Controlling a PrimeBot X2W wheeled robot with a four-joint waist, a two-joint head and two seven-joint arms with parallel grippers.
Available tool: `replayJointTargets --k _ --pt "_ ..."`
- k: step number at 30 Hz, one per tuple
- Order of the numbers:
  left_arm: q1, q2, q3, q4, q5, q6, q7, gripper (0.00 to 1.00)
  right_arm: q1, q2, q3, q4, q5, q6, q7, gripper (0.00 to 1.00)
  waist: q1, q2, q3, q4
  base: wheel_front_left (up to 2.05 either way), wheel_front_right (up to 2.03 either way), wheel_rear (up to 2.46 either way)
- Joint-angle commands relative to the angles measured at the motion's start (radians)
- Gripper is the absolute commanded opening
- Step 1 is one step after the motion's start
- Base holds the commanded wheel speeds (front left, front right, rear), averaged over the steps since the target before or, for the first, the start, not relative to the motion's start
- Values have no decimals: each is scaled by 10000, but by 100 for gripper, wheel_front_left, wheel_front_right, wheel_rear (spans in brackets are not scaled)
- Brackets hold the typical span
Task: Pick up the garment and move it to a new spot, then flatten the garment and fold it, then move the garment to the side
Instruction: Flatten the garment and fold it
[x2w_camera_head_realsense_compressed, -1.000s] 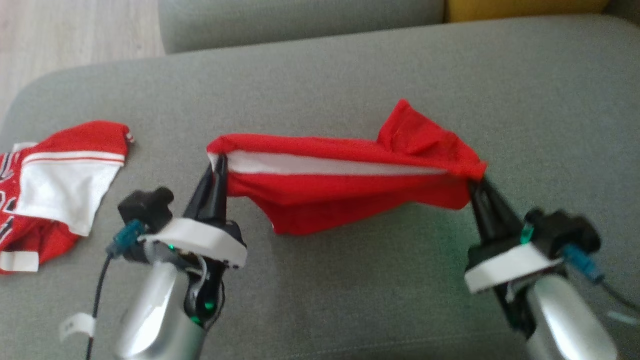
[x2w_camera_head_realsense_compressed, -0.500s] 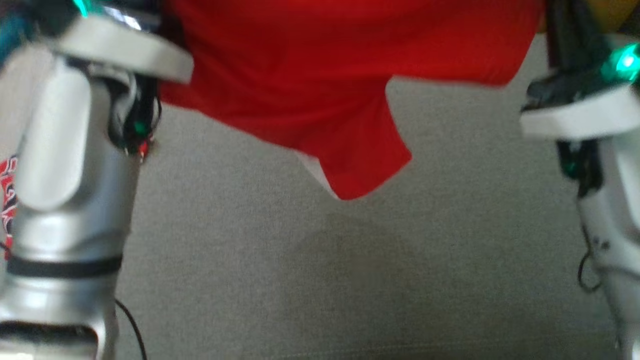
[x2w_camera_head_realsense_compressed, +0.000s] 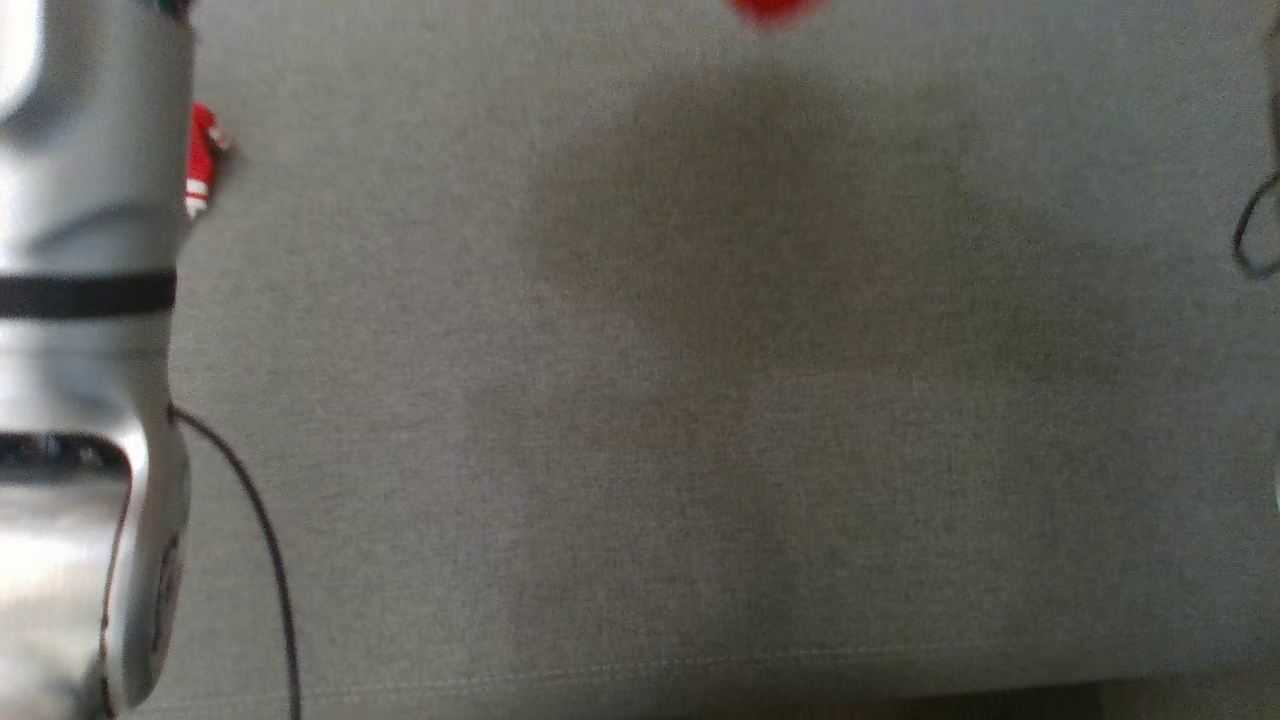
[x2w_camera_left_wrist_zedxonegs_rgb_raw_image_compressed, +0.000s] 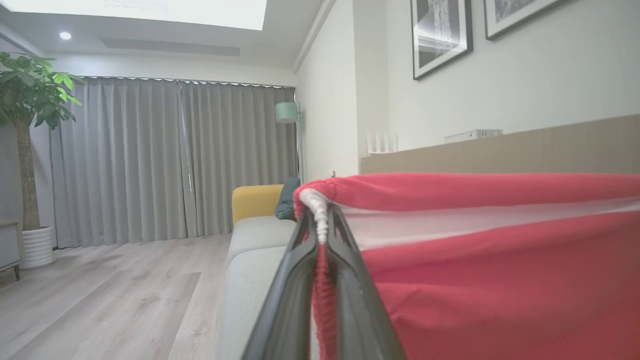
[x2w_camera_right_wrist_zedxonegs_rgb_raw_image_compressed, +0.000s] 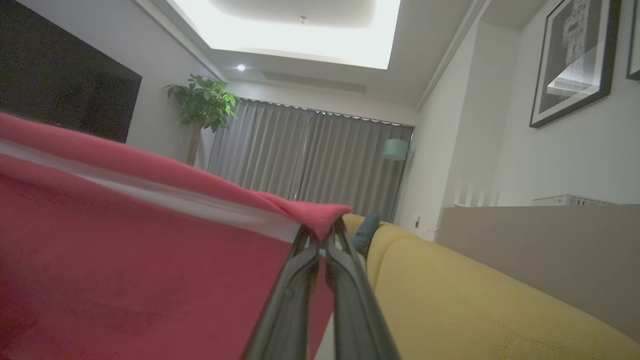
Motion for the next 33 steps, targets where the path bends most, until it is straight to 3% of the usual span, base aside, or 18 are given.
replayJointTargets --k 1,4,7,17,22,33 --pt "-515 326 384 -215 2 104 -69 0 -350 151 -263 -288 -99 65 -54 0 -3 0 630 -139 0 0 0" --pt "-798 32 900 -425 -181 122 -108 0 -683 340 -942 -426 -496 65 -58 0 -3 0 1018 -177 0 0 0" --pt "9 -233 1107 -442 -226 -30 -112 0 -58 418 -887 -461 -693 65 -60 0 -3 0 1029 -183 0 0 0" --pt "5463 -912 1747 174 -1237 -273 -115 0 4247 191 540 -396 694 65 -61 0 -3 0 29 -231 0 0 0" --pt "7861 -923 1127 82 -2380 -166 -115 0 6357 93 928 -881 1523 65 -62 0 -3 0 -634 -309 0 0 0" --pt "10606 -926 498 -612 -3014 266 -116 0 9794 -68 1288 -1595 2308 65 -62 0 -3 0 -2472 -233 0 0 0"
